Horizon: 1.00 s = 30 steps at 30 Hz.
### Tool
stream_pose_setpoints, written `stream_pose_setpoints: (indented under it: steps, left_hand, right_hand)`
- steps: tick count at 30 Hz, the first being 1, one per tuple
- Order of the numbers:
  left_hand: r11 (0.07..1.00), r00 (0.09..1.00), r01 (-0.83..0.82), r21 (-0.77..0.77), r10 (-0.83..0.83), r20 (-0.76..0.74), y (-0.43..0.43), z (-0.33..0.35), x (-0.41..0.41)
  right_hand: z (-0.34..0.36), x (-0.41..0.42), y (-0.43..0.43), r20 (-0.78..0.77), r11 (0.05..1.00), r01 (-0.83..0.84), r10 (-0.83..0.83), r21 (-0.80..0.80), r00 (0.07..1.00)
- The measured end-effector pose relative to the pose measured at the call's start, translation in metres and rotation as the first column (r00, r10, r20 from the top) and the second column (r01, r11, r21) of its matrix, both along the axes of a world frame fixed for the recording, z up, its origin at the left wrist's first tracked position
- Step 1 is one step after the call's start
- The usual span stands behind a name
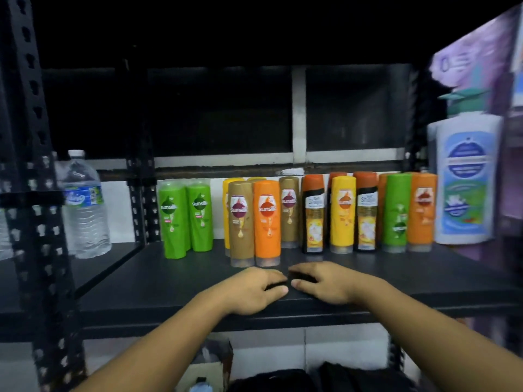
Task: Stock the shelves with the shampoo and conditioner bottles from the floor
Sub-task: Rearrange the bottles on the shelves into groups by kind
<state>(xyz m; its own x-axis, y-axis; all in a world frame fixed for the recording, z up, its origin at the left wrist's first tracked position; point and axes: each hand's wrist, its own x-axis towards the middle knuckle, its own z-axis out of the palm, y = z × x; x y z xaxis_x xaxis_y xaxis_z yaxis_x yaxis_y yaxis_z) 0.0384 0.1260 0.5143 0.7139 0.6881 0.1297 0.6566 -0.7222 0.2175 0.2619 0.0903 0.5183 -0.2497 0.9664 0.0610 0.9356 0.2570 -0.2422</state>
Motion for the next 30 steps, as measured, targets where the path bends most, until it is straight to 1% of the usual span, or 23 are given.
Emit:
stream_pose_setpoints:
  steps: [3,8,13,16,18,20,21,23,25,27,29,30]
  left_hand:
    - [0.995,0.994,0.102,-0.002,-0.102,-0.045,-0.005,0.004,0.064]
    - [0.978,0.977,0.199,-0.056,-0.203,-0.069,-0.003,0.006,0.151]
    - [0.983,0.975,0.171,-0.066,-0.178,-0.132,0.014,0.005,0.209]
    - [0.987,0.981,0.139,-0.077,-0.148,-0.127,0.024,-0.001,0.222]
    - [0.988,0.983,0.134,-0.071,-0.142,-0.12,0.028,-0.006,0.224]
    - [0.988,0.981,0.139,-0.065,-0.146,-0.127,0.03,-0.009,0.224]
    - [0.988,0.982,0.14,-0.061,-0.146,-0.123,0.031,-0.01,0.225]
    - [0.989,0.984,0.133,-0.065,-0.139,-0.108,0.032,-0.009,0.226]
    - [0.99,0.988,0.122,-0.075,-0.128,-0.081,0.033,-0.009,0.226]
    - [0.989,0.991,0.113,-0.092,-0.118,-0.055,0.033,-0.01,0.225]
    - [0.989,0.994,0.104,-0.108,-0.108,-0.029,0.034,-0.01,0.224]
    - [0.988,0.995,0.099,-0.117,-0.102,-0.021,0.033,-0.01,0.223]
  right_hand:
    - [-0.006,0.057,-0.019,-0.021,0.986,0.166,-0.166,-0.024,0.986]
    - [-0.007,0.119,-0.039,0.008,0.951,0.3,-0.3,-0.072,0.954]
    - [-0.004,0.161,-0.041,0.044,0.902,0.42,-0.417,-0.1,0.908]
    - [-0.001,0.177,-0.035,-0.036,0.871,0.479,-0.485,-0.109,0.874]
    - [0.001,0.184,-0.031,-0.102,0.863,0.498,-0.504,-0.082,0.858]
    - [0.003,0.189,-0.025,-0.207,0.857,0.516,-0.507,-0.013,0.837]
    - [0.006,0.194,-0.02,-0.256,0.849,0.526,-0.499,0.046,0.828]
    - [0.019,0.202,-0.009,-0.301,0.809,0.545,-0.475,0.22,0.827]
    - [0.04,0.21,0.001,-0.308,0.741,0.533,-0.438,0.409,0.844]
    - [0.064,0.216,0.01,-0.288,0.668,0.497,-0.407,0.554,0.867]
    - [0.087,0.22,0.02,-0.239,0.621,0.479,-0.432,0.62,0.869]
    - [0.098,0.221,0.023,-0.206,0.618,0.48,-0.462,0.623,0.863]
